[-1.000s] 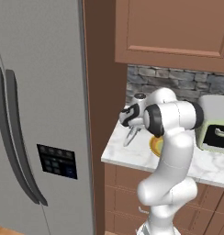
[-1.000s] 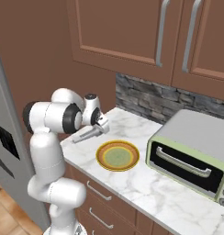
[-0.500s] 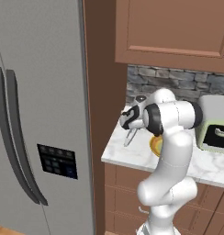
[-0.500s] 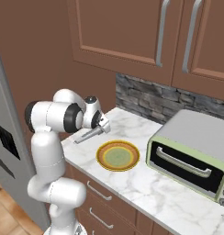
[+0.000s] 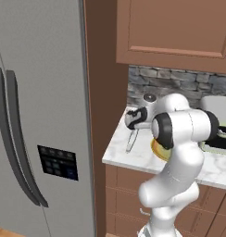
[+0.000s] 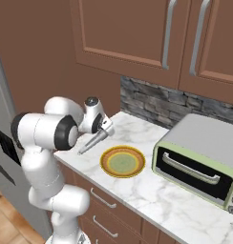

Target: Pick up the tongs from the counter and place them near the plate next to the oven.

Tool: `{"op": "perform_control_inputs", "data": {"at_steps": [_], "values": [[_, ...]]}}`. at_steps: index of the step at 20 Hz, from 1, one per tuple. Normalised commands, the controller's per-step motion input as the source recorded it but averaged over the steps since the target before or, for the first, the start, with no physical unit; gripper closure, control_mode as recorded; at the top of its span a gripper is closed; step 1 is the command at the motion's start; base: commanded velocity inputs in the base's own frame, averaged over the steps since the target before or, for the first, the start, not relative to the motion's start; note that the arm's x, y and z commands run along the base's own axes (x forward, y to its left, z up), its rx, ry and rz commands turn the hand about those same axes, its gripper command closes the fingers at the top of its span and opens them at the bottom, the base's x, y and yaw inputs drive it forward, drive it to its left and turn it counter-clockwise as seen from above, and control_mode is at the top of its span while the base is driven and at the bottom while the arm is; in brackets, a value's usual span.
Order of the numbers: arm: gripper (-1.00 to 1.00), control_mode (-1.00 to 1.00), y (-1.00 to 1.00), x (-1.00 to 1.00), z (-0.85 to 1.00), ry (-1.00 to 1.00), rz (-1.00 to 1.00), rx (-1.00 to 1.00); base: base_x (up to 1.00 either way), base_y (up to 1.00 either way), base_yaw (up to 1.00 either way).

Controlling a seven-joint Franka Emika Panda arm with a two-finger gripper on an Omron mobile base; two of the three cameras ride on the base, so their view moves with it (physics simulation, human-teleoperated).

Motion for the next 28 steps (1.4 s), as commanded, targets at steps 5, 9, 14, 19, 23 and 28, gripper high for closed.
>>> {"op": "perform_control_inputs", "data": {"at_steps": [5,9,14,19,23,28], "values": [[-1.00,-1.00,0.00,-0.96,0.96,-0.10,0.00,0.00,0.00,0.00,0.00],[-1.00,-1.00,0.00,-1.00,0.73,-0.12,0.00,0.00,0.00,0.00,0.00],[-1.00,-1.00,0.00,-1.00,0.82,-0.10,0.02,0.00,0.00,0.00,0.00],[-1.00,-1.00,0.10,-1.00,0.94,0.03,0.13,0.00,0.00,0.00,0.00],[-1.00,-1.00,0.27,-1.00,0.81,0.17,0.12,-0.03,0.00,0.00,0.00],[-1.00,-1.00,0.32,-1.00,0.45,0.26,0.07,-0.09,0.00,0.00,0.00]]}}
